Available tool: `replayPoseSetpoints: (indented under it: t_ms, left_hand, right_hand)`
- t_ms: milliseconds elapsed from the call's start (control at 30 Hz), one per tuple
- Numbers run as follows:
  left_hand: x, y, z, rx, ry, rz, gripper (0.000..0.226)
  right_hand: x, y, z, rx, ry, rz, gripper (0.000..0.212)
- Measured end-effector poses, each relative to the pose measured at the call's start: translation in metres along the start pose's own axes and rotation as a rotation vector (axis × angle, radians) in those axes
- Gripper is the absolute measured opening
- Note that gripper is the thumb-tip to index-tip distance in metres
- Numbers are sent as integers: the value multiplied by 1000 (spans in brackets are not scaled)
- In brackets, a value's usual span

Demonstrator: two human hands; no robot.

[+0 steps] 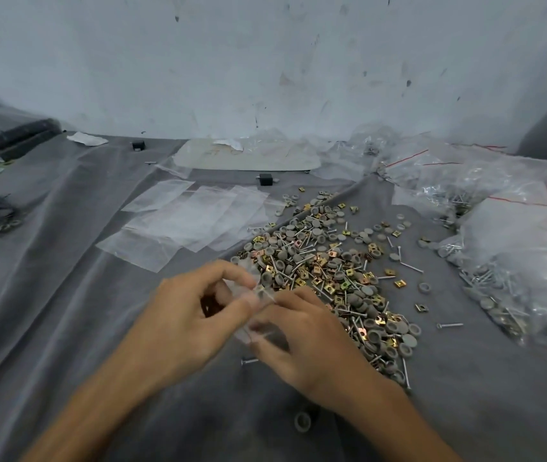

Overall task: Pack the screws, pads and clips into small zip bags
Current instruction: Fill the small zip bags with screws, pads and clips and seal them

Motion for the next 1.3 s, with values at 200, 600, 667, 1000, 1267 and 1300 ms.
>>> replayPoseSetpoints:
  t_ms: [200,600,667,1000,1267,1300]
  left_hand:
    - [-8,-8,6,-355,61,-81,110]
    - [-45,16,-4,-301,135,-538,43]
    - [-59,22,-2,-352,187,-688,57]
    - [-71,16,3,19,609,641,56]
    - [-64,40,-5,89,443,121,34]
    - [-59,47,-6,97,381,-98,43]
  right_hand:
    - [-5,19,2,124,17,-236,13]
    - [27,39,6,202,-135,-368,20]
    - [34,38,5,178,-173,-398,18]
    - [13,40,9,230,-29,-317,20]
    - [22,35,11,272,-60,-296,22]
    - [22,30,11,241,-65,-293,23]
Point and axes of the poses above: each hand's wrist, its own z-axis away from the middle knuckle, its own y-axis out of the back of the hand, x = y × z, the point moved 10 cm from there along -z, towards the middle knuckle, and after that the axes turned 5 degrees about z, right-handed, at the moved point
